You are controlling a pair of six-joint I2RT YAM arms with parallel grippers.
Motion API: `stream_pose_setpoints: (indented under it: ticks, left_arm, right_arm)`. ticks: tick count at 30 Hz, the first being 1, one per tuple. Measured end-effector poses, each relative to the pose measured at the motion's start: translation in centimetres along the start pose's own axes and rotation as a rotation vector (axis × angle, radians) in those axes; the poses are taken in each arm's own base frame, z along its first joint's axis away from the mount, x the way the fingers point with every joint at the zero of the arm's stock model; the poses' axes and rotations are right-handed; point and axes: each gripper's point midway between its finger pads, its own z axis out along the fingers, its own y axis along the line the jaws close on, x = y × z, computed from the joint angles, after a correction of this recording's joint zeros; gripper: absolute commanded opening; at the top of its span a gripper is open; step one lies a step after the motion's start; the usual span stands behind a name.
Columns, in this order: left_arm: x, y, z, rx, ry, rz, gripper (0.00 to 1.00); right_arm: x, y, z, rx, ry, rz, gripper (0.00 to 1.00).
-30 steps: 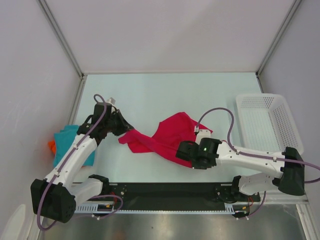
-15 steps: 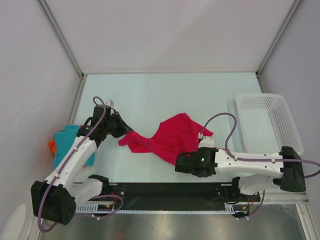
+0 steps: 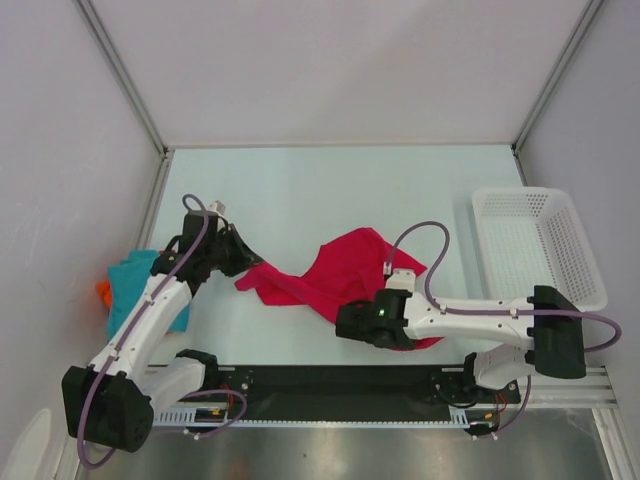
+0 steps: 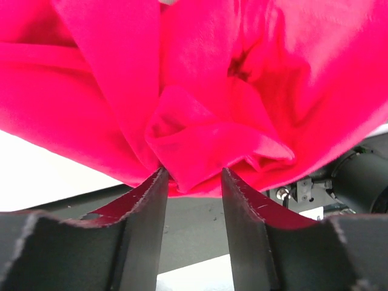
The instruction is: Fold and stack the t-shirts
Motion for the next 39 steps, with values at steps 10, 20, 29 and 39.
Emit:
stream_pose_setpoints:
  ticks: [10, 20, 29, 39]
  left_arm:
    - [-0.4, 0.2, -0.4, 0.000, -0.016, 0.004, 0.00]
    - [-0.4, 0.4, -0.4, -0.005, -0.016, -0.002, 0.00]
    - [-0.5, 0.5, -0.4, -0.005, -0.016, -0.006, 0.00]
    - [-7.8, -4.0, 1.2, 0.034, -0.011, -0.013, 0.00]
  right_arm:
    - [-1.7, 0.7, 0.6, 0.002, -0.020, -0.021, 0.47]
    - [-2.4, 1.3, 1.8, -0.006, -0.021, -0.025, 0.43]
    - [-2.5, 1.4, 3.5, -0.013, -0.021, -0.037, 0.00]
    - [-16.9, 0.7, 1.9, -0.003, -0.229, 0.098, 0.00]
